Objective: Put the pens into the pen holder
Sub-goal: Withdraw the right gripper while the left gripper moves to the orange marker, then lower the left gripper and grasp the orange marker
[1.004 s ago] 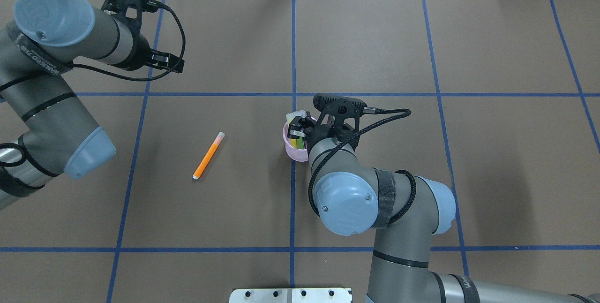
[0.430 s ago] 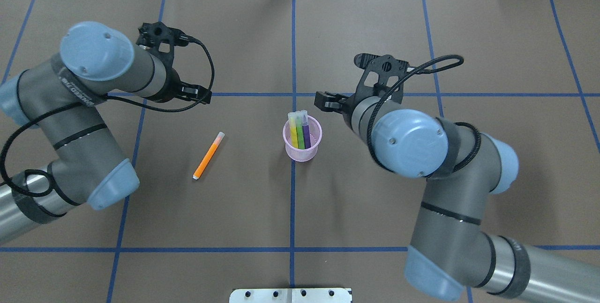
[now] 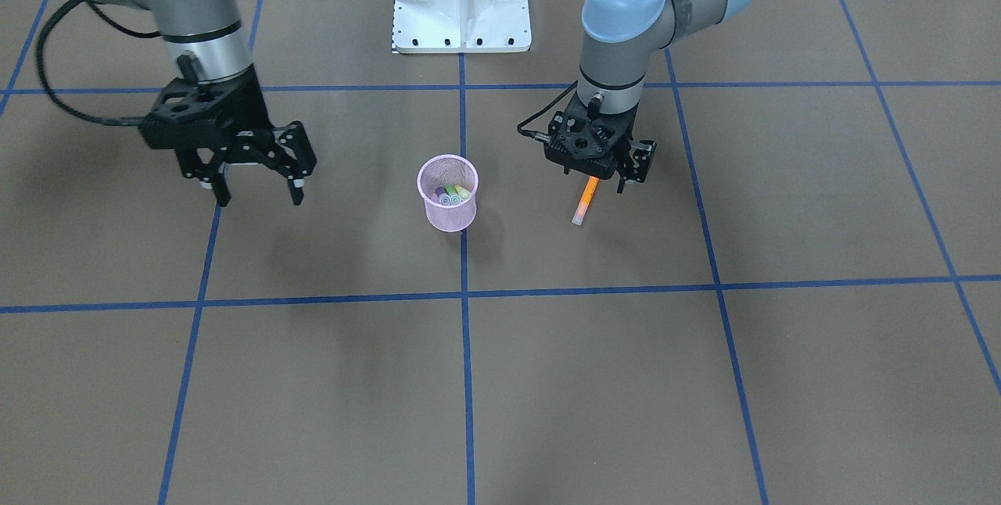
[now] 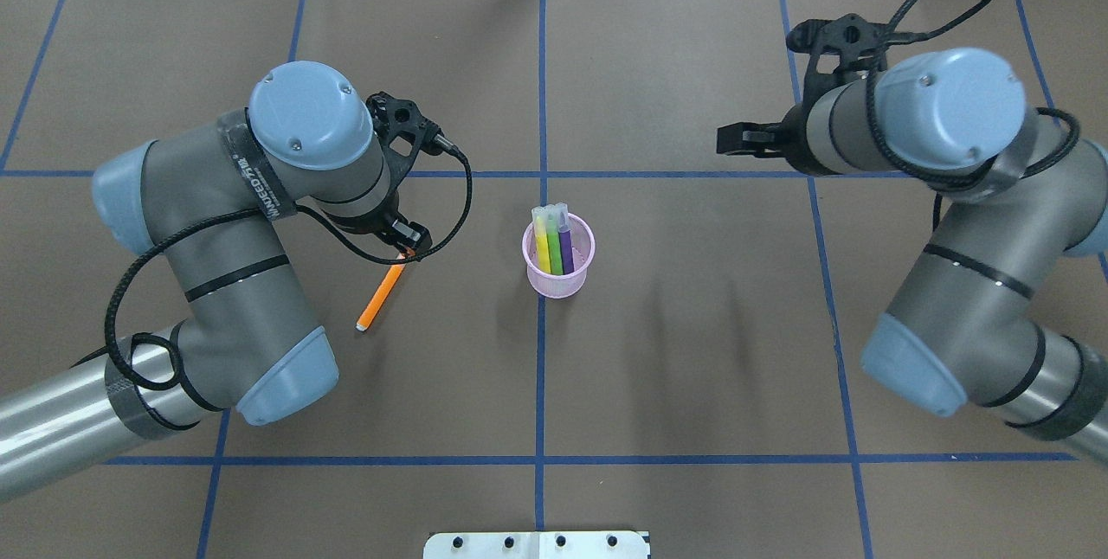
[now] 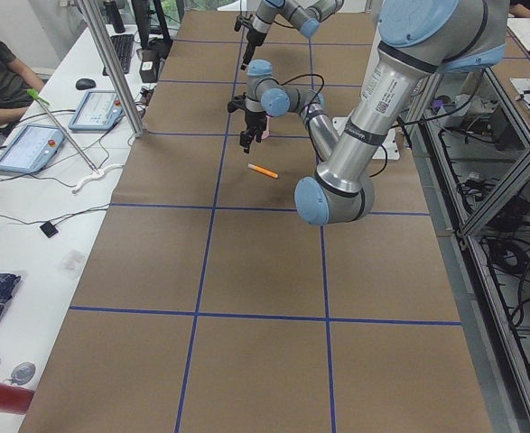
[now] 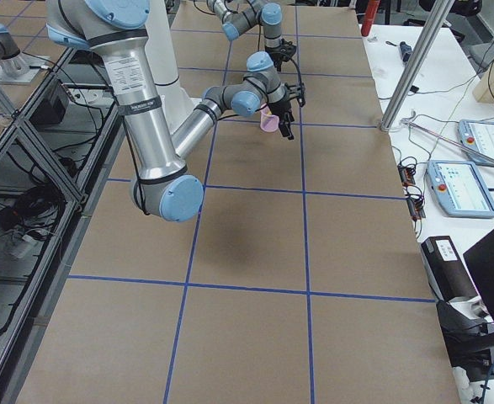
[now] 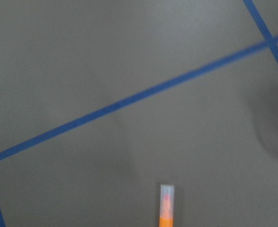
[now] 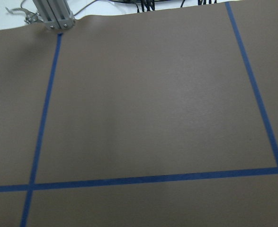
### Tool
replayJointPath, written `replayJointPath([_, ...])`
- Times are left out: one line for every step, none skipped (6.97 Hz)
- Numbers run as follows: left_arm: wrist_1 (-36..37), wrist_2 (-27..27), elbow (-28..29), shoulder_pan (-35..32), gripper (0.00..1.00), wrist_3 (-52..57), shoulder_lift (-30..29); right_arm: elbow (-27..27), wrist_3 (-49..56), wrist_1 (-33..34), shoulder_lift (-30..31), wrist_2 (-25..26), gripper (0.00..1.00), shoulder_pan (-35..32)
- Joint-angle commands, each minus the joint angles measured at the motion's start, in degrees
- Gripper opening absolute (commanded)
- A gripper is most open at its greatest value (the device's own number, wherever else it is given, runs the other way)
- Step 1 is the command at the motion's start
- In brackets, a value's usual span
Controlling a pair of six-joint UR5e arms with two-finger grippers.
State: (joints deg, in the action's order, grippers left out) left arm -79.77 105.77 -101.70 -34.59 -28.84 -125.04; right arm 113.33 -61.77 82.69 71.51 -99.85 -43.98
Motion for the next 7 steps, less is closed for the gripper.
replayJointPath([1.81, 1.88, 7.88, 0.84, 0.72, 13.48, -1.17, -3.01, 12.06, 0.01, 4.93, -14.44, 0.98, -10.38])
replayJointPath([1.55, 2.25, 8.62, 0.84, 0.72, 14.07, -0.74, -5.38, 18.46, 0.01, 6.78, -19.54, 0.98, -14.60])
replayJointPath([1.46, 3.82, 11.15, 0.84, 0.72, 13.64, -2.30, -8.97, 22.18, 0.01, 6.97, -26.03, 0.99, -18.21])
replayJointPath([2.07, 9.31, 12.13, 0.84, 0.72, 13.11, -3.53, -9.61, 22.82, 0.01, 6.97, -27.40, 0.99, -18.77])
replayJointPath([1.90, 10.76, 12.66, 0.84, 0.72, 10.76, -3.63, -9.71, 22.66, 0.01, 6.97, -27.41, 0.99, -18.77])
replayJointPath([2.16, 10.86, 14.41, 0.84, 0.72, 8.12, -5.20, -9.71, 22.57, 0.01, 7.41, -27.41, 0.99, -18.77])
replayJointPath([2.17, 10.86, 14.95, 0.15, 0.70, 8.10, -5.30, -10.14, 22.57, 0.01, 7.41, -27.41, 0.99, -18.69])
